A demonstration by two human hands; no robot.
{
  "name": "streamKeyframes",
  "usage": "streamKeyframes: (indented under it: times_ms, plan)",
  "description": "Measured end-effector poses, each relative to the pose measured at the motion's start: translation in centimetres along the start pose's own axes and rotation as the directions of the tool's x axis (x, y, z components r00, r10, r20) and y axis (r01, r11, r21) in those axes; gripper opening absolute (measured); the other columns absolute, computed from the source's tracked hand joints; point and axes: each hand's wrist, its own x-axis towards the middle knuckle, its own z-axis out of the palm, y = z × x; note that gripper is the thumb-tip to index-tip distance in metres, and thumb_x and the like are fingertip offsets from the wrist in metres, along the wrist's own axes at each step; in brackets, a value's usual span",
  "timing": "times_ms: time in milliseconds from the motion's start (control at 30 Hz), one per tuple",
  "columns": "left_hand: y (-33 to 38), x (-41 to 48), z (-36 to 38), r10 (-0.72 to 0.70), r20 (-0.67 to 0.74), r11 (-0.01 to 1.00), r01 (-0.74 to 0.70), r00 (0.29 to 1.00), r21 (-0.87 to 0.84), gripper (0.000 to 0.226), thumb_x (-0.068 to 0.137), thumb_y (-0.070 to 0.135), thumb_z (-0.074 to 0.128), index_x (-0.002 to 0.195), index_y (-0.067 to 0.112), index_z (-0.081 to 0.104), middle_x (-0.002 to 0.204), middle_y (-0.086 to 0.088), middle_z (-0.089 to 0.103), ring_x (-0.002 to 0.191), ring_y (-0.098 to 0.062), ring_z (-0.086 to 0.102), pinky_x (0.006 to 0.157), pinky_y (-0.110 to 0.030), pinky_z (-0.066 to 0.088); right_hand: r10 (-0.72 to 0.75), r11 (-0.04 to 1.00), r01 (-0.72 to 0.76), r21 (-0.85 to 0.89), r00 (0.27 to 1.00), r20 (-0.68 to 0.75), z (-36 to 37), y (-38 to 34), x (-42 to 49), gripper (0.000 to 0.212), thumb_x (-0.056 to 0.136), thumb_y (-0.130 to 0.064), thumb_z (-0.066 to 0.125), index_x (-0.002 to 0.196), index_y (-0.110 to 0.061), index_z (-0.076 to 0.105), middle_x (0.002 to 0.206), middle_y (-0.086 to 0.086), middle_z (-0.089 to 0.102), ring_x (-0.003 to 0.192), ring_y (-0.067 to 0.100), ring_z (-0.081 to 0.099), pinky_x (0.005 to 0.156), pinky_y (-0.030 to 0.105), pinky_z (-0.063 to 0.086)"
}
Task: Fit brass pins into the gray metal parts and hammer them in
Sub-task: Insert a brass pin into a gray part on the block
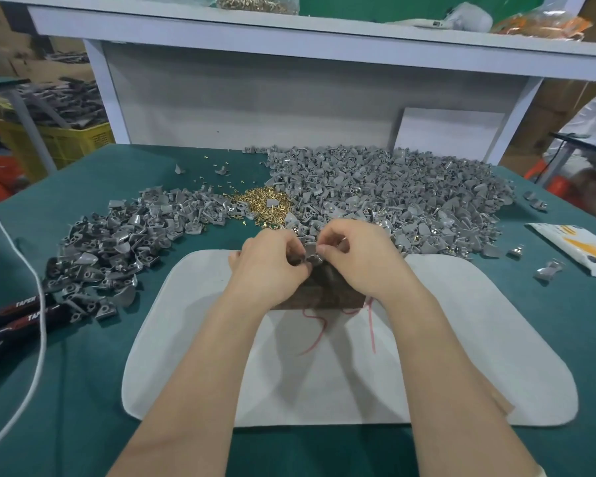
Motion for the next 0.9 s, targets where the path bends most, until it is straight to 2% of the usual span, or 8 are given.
streamKeyframes:
  times_ms: [100, 233, 400, 667, 900]
  plan:
    - [0.0, 0.0, 0.2, 0.001, -0.015, 1.0, -0.001, 1.0, 0.021, 0.014, 0.085, 0.026, 0.064, 0.077, 0.033, 0.055, 0.09, 0.011, 0.058, 0.11, -0.023, 0.055, 0.097, -0.04, 0.041, -0.025, 0.999, 0.025, -0.038, 1.0, 0.011, 0.1, 0.0, 0.0, 0.01, 0.086, -0.018, 0.063, 0.08, -0.026, 0.062, 0.069, -0.014, 0.055, 0.064, -0.002, 0.046, 0.06, 0.019, 0.029]
    - [-0.1, 0.1, 0.4, 0.013, -0.036, 0.999, -0.012, 0.999, 0.037, 0.011, 0.086, 0.025, 0.062, 0.08, 0.033, 0.055, 0.089, 0.012, 0.058, 0.109, -0.022, 0.055, 0.095, -0.036, 0.04, -0.027, 0.997, 0.028, -0.067, 1.0, 0.012, 0.3, -0.1, 0.0, 0.005, 0.086, -0.017, 0.063, 0.084, -0.022, 0.065, 0.067, -0.015, 0.05, 0.071, 0.008, 0.048, 0.066, 0.024, 0.036]
    - [-0.2, 0.2, 0.6, 0.014, -0.046, 0.999, -0.012, 0.999, 0.036, 0.011, 0.086, 0.024, 0.061, 0.08, 0.033, 0.056, 0.088, 0.012, 0.059, 0.108, -0.022, 0.055, 0.094, -0.036, 0.039, -0.06, 0.988, 0.062, -0.141, 0.998, 0.021, 0.3, -0.4, 0.0, 0.004, 0.088, -0.017, 0.06, 0.087, -0.02, 0.063, 0.077, -0.008, 0.052, 0.079, 0.014, 0.049, 0.074, 0.029, 0.043]
    - [-0.2, 0.4, 0.7, 0.012, -0.048, 0.999, -0.01, 0.999, 0.04, 0.011, 0.087, 0.024, 0.061, 0.082, 0.034, 0.057, 0.09, 0.007, 0.061, 0.107, -0.025, 0.054, 0.092, -0.037, 0.04, -0.098, 0.965, 0.108, -0.24, 0.994, 0.053, 0.3, -1.0, -0.1, 0.005, 0.089, -0.016, 0.056, 0.09, -0.018, 0.061, 0.086, -0.004, 0.046, 0.084, 0.017, 0.045, 0.078, 0.033, 0.042]
    - [-0.1, 0.5, 0.9, -0.002, -0.059, 0.999, 0.004, 0.998, 0.047, 0.009, 0.089, 0.025, 0.061, 0.087, 0.033, 0.06, 0.1, 0.003, 0.066, 0.109, -0.025, 0.053, 0.089, -0.035, 0.035, -0.084, 0.96, 0.098, -0.261, 0.994, 0.065, 0.5, -1.4, 0.0, 0.005, 0.092, -0.017, 0.053, 0.088, -0.019, 0.057, 0.088, -0.004, 0.044, 0.087, 0.018, 0.044, 0.073, 0.03, 0.036]
